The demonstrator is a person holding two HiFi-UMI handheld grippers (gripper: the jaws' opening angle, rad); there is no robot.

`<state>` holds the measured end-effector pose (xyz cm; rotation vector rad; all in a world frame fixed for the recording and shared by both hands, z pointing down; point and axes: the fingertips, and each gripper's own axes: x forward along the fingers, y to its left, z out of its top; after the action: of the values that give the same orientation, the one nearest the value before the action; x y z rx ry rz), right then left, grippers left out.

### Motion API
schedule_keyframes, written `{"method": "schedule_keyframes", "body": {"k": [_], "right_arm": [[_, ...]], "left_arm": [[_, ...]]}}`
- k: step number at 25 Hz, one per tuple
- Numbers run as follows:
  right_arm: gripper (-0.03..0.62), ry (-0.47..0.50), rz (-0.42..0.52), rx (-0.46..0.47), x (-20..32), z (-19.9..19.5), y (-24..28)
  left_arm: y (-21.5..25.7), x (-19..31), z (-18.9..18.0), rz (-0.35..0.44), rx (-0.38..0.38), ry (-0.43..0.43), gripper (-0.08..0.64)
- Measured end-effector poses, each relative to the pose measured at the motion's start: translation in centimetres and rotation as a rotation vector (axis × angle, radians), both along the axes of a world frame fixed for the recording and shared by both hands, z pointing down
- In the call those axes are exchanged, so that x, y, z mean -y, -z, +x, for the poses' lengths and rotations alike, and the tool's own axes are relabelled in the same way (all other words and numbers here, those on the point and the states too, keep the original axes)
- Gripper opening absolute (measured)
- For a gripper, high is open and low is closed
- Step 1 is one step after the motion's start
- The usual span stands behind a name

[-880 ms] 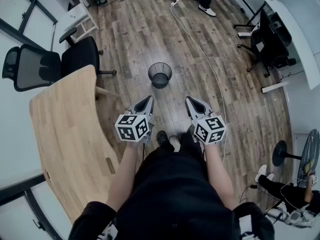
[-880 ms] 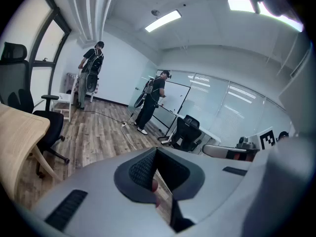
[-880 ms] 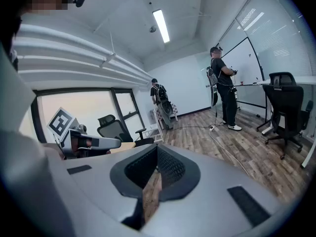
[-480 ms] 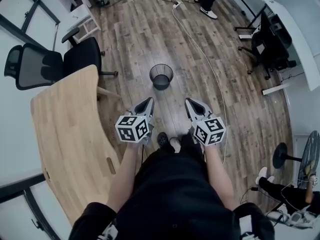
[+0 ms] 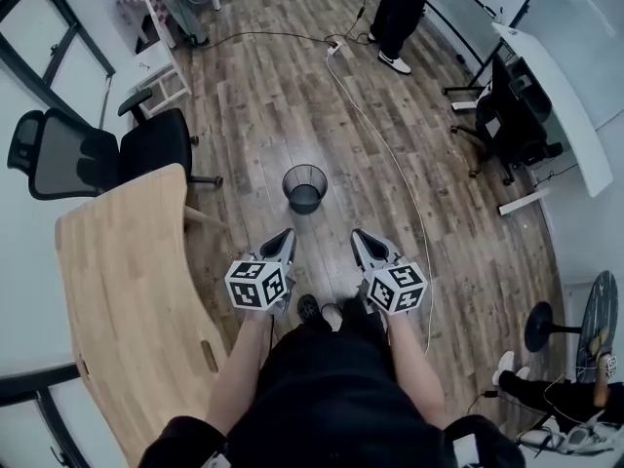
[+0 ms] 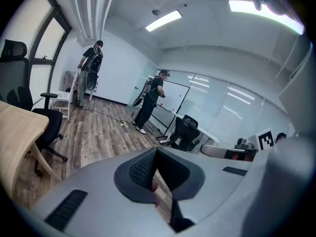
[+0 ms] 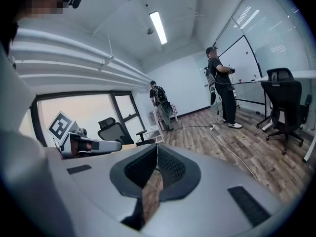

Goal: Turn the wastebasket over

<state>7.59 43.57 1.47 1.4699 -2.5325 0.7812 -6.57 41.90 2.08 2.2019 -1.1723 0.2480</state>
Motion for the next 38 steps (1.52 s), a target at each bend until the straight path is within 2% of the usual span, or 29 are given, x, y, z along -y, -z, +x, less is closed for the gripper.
{"method": "schedule_keyframes", "body": {"k": [11, 22, 31, 38], "right_arm": [[0.032, 0.039, -0.025, -0.034, 0.9, -0.5, -1.1], [0.034, 0.088, -0.027, -0.021, 9.1, 0.4, -2.0], [0.032, 0.131, -0.040, 0.002, 17.7, 4.7, -1.9], [0.034, 0.198, -0.054, 0.012, 22.8, 6.9, -3.2]], "left_arm": [[-1.5, 1.2, 0.2, -0.030, -0.032, 0.026, 0.017], [-1.8, 7.2, 0.1, -0.048, 0.012, 0.093, 0.018], [-1.0, 15.4, 4.8, -0.045, 0.039, 0.114, 0.018], [-1.6, 19.2, 8.0, -0.059, 0.065, 0.152, 0.018]]}}
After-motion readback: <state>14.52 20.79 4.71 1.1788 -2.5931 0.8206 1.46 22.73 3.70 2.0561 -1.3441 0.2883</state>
